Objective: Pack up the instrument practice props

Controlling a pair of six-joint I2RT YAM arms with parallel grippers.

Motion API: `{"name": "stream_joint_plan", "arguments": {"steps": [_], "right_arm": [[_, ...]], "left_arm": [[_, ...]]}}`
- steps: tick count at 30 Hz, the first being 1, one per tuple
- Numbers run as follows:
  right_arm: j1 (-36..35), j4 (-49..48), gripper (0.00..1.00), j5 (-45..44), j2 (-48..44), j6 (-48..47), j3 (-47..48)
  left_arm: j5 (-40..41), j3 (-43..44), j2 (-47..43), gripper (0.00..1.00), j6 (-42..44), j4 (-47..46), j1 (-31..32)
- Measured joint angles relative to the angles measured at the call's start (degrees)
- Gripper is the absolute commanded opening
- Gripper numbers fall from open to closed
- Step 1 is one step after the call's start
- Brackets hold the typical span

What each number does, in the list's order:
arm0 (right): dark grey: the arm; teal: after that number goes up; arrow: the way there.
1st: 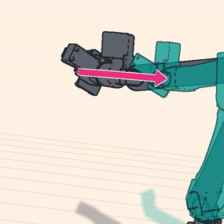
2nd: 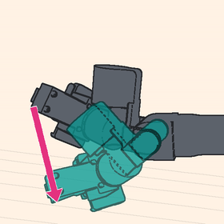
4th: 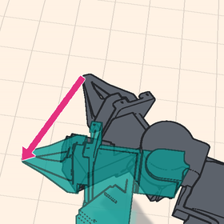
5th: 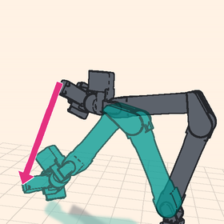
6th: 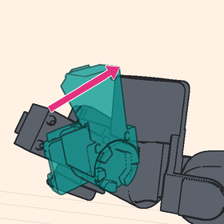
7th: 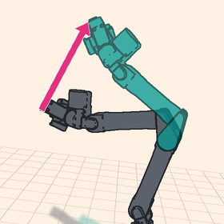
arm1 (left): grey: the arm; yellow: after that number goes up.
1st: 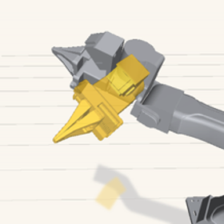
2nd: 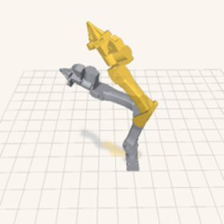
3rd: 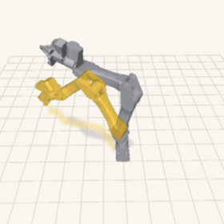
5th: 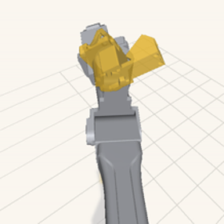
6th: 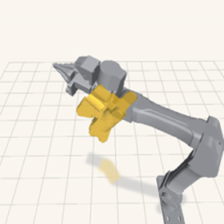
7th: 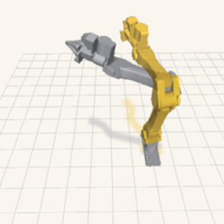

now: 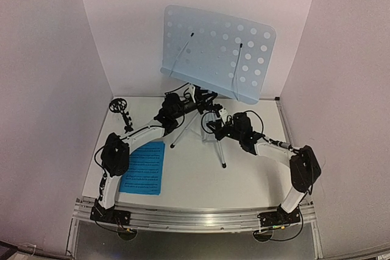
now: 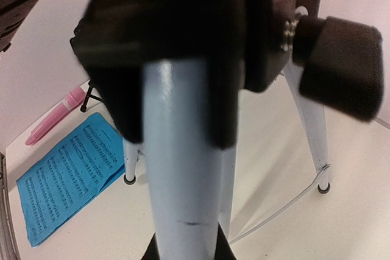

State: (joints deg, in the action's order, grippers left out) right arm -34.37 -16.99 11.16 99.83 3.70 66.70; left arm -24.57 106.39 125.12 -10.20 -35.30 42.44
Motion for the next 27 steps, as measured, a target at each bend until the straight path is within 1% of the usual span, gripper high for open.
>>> {"name": "stream_joint_plan", "arguments": {"steps": [6, 11, 21, 22, 24, 27], "right_arm": [[0.11, -2.08, 0.00, -1.28, -0.39, -0.31, -1.50], [0.09, -1.21, 0.00, -1.76, -1.38, -0.95, -1.56], [-0.11, 1.36, 0.00, -2.07, -2.15, -3.65, -0.78], [-0.24, 1.14, 0.00, -2.06, -2.16, -3.73, -1.01], [-0.45, -0.05, 0.00, -2.16, -2.16, -3.71, -1.90], [-0.46, -2.20, 0.00, -2.16, -2.16, -3.70, -3.32]], "left_arm": [[-1.28, 2.29, 0.85, 0.00, 0.82, 2.45, 0.04], [-1.28, 2.23, 0.85, 0.00, 0.16, 2.55, 0.15], [-0.65, -4.26, -0.29, 0.00, -1.65, -5.02, 0.33], [-0.58, -5.13, -0.53, 0.03, -1.59, -5.89, 0.33], [-0.74, -6.07, -0.74, 0.15, -1.35, -7.14, 0.33], [-0.78, -6.86, -0.77, 0.31, -0.25, -8.40, 0.53]]}}
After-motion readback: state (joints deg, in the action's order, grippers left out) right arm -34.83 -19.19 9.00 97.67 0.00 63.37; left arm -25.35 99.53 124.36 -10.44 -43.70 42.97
